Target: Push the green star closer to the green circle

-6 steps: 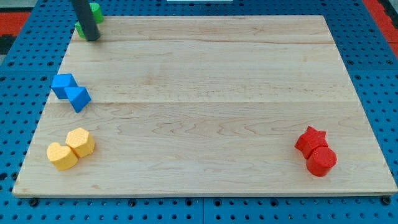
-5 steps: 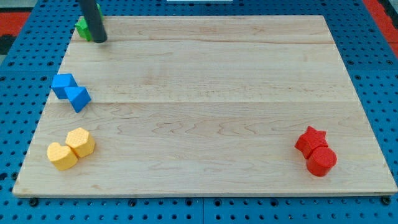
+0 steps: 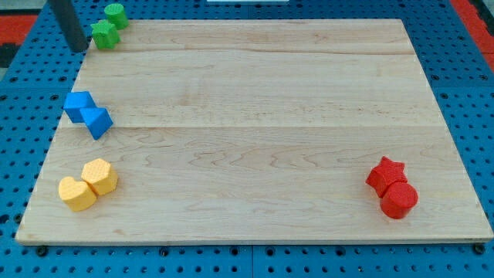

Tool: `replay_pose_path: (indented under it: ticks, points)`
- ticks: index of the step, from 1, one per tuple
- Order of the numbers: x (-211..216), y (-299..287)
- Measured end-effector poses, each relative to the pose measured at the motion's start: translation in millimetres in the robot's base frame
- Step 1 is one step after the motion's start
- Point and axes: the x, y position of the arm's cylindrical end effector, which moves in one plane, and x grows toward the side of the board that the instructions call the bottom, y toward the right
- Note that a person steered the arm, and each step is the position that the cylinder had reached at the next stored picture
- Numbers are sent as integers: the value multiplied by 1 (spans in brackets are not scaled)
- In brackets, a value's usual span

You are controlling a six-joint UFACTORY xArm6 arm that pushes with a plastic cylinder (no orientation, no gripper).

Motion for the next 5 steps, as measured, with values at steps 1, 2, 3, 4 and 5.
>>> replay_pose_path:
  ticks: [1,2,3,4,5]
  points:
    - [-10,7]
    - [-27,37]
    - [-20,45]
    - [-20,45]
    - [-6,56]
